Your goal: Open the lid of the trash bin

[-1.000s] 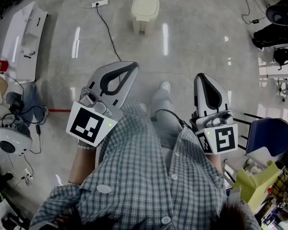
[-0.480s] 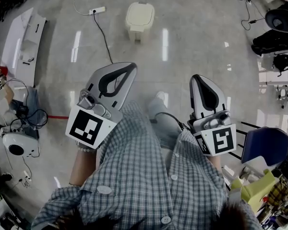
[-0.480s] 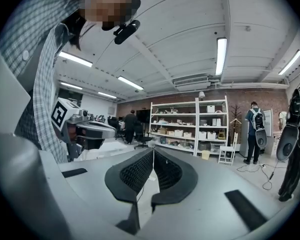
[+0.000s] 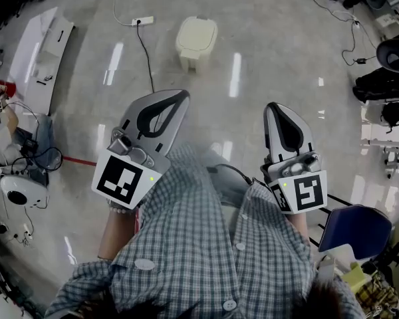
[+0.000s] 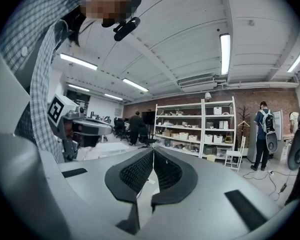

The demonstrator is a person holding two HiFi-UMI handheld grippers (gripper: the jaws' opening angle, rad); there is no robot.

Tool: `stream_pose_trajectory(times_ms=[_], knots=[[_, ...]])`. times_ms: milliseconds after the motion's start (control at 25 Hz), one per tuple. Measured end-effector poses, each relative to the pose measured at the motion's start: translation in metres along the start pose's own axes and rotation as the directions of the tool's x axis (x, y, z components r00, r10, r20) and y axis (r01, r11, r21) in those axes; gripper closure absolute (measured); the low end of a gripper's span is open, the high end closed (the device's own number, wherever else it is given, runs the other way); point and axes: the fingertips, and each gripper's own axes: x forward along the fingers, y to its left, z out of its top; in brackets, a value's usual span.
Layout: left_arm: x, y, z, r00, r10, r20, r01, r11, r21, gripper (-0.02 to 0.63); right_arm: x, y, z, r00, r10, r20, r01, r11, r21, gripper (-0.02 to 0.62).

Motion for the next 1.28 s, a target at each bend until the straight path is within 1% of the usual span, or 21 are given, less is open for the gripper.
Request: stream_pose_trajectory(times_ms=[120, 280, 480, 640, 760, 920, 1120, 1280], knots=[[0.010, 0.005, 0.007, 0.999, 0.048, 0.021, -0.048, 0.999, -0.008, 0.607, 0.005, -0.019, -0.002, 1.000, 0.018, 0.007, -0.018, 1.000, 0.000, 0.574], [0.019, 0.012, 0.013, 0.995, 0.090, 0.040, -0.089, 0.996, -0.017, 0.607, 0.013, -0.036, -0.001, 0.999, 0.033, 0.011, -0.033, 0.999, -0.009, 0.574], [0.035, 0.003, 0.013, 0.992, 0.117, 0.042, -0.117, 0.993, 0.001, 0.607, 0.007, -0.063, -0.006, 0.999, 0.020, 0.024, -0.020, 1.000, -0.003, 0.574], [0.049, -0.003, 0.022, 0.992, 0.106, 0.074, -0.108, 0.994, 0.015, 0.607, 0.002, -0.075, -0.008, 0.999, 0.012, 0.033, -0.012, 1.000, 0.011, 0.574], [0.054, 0.000, 0.021, 0.994, 0.097, 0.047, -0.098, 0.995, 0.025, 0.607, 0.002, -0.078, -0.010, 1.000, 0.000, 0.027, 0.000, 1.000, 0.004, 0.574], [0.065, 0.001, 0.024, 0.997, 0.071, 0.039, -0.073, 0.997, 0.031, 0.607, 0.003, -0.085, -0.015, 1.000, -0.023, 0.000, 0.023, 1.000, -0.015, 0.574], [0.083, 0.004, 0.022, 0.999, 0.033, 0.030, -0.034, 0.999, 0.038, 0.607, 0.003, -0.099, -0.021, 0.998, -0.068, -0.012, 0.068, 0.998, 0.001, 0.574], [0.101, 0.011, 0.018, 1.000, -0.004, 0.020, 0.003, 0.999, 0.033, 0.607, 0.014, -0.113, -0.026, 0.995, -0.095, -0.026, 0.095, 0.995, 0.004, 0.574]])
